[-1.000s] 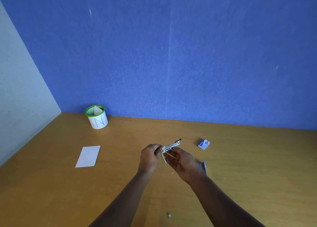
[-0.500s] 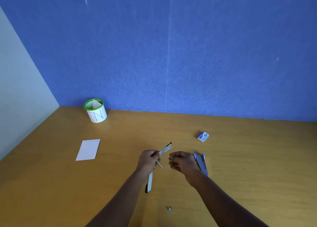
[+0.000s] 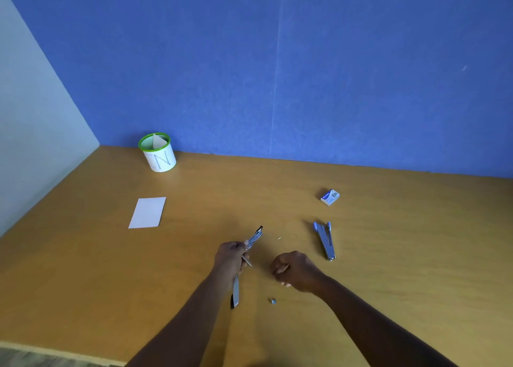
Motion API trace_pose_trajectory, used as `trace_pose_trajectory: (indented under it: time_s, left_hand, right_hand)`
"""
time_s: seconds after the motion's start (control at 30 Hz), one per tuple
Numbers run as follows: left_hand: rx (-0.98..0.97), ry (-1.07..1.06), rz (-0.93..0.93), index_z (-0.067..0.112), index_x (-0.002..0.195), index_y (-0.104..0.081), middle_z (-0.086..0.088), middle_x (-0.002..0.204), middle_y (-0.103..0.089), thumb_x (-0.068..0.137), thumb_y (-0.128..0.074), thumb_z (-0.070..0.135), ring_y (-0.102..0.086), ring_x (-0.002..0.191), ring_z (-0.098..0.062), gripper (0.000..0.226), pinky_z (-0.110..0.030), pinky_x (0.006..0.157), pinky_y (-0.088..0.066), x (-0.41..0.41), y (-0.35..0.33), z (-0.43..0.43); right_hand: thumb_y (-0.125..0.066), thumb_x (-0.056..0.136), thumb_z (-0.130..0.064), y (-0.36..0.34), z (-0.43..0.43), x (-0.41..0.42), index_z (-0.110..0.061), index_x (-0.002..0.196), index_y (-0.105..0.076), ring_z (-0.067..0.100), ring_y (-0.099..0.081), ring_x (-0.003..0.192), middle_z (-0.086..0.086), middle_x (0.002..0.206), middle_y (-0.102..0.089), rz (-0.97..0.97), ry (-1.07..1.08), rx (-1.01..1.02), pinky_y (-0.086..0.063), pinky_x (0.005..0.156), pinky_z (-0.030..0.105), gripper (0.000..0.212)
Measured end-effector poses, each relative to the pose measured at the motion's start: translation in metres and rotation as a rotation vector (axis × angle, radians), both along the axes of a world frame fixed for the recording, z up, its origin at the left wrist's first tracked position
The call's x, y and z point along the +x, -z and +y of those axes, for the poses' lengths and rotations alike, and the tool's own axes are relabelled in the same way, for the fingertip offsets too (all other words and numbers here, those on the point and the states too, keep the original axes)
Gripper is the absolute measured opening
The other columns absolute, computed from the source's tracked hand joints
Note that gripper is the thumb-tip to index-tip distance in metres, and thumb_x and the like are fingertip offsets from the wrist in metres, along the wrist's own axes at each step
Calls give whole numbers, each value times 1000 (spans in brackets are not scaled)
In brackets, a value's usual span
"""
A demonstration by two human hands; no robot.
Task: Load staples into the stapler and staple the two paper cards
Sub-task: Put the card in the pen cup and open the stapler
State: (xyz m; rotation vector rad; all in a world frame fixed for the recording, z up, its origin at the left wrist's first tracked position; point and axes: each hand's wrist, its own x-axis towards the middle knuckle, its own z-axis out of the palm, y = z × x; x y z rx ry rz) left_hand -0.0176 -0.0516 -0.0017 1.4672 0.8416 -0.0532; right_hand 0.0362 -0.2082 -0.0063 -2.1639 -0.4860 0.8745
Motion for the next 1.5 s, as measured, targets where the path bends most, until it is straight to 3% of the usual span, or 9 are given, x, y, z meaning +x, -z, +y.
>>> trace_pose_trajectory:
  time_s: [0.07, 0.13, 0.33, 0.57, 0.73, 0.83, 1.1, 1.33, 1.5]
  left_hand:
    - [-14, -25, 15, 8, 71, -56, -4, 61, -50, 96, -50, 17, -40, 41, -10, 28, -16, 35, -27, -6, 3, -1]
    - [-28, -50, 29, 8, 70, -55, -4, 60, -49, 97, -49, 16, -39, 31, -5, 29, -16, 34, -27, -11, 7, -2]
    - [-107, -133, 54, 7, 71, -55, -6, 61, -48, 97, -49, 16, -37, 26, -4, 28, -13, 32, -26, -22, 11, -1]
    - [-125, -156, 70, 4, 71, -53, -8, 59, -47, 98, -47, 15, -36, 26, -5, 30, -15, 34, -27, -29, 10, -1]
    - [-147, -172, 78, 3, 79, -54, -7, 64, -47, 98, -47, 16, -35, 46, -15, 24, -20, 41, -27, -31, 9, 1]
    - [-150, -175, 76, 3, 78, -54, -7, 64, -47, 98, -46, 15, -36, 47, -15, 25, -19, 40, -28, -32, 7, 3]
    - [-141, -203, 97, 0, 84, -58, -5, 65, -46, 99, -43, 16, -37, 45, -13, 26, -21, 41, -29, -33, 4, 8]
    - [-157, -237, 97, 3, 77, -56, -6, 66, -46, 99, -42, 15, -35, 50, -15, 29, -24, 47, -28, -29, 1, 15]
    - [-164, -253, 124, -1, 90, -57, -6, 66, -47, 99, -44, 15, -36, 50, -15, 23, -24, 48, -28, -22, 3, 17]
  right_hand:
    - [-58, 78, 8, 2, -3, -4, -5, 91, -67, 4, -54, 56, -7, 67, -58, 13, -74, -15, -46, 57, 16, 20]
    - [-69, 77, 0, 2, -5, -8, -14, 81, -67, 2, -56, 59, -8, 71, -61, 14, -168, -29, -47, 59, 15, 14]
    - [-80, 69, -11, 1, -5, -17, -7, 94, -68, 16, -60, 78, -11, 74, -59, -39, -300, -143, -54, 77, 33, 28]
    - [-76, 73, -7, 4, -1, -22, -1, 92, -66, 12, -56, 72, -3, 76, -60, -156, -355, -190, -46, 68, 23, 22]
    - [-74, 75, -9, 9, 1, -20, -1, 91, -67, 7, -51, 62, 0, 80, -59, -150, -324, -200, -42, 58, 16, 20]
    - [-70, 76, -3, 9, 1, -15, -4, 81, -65, 11, -55, 63, 8, 79, -64, -97, -198, -140, -46, 60, 18, 7]
    - [-56, 75, 14, 10, 0, 14, -10, 68, -54, 14, -55, 55, 7, 66, -57, 193, 464, 93, -48, 45, 14, 25]
    - [-65, 74, 2, 13, 16, 26, -17, 66, -58, 19, -54, 67, 8, 78, -63, 39, 474, 30, -45, 65, 29, 22]
    - [-62, 78, -1, 13, 28, 37, -7, 89, -65, 24, -59, 85, 12, 96, -67, -98, 503, -37, -46, 69, 29, 14]
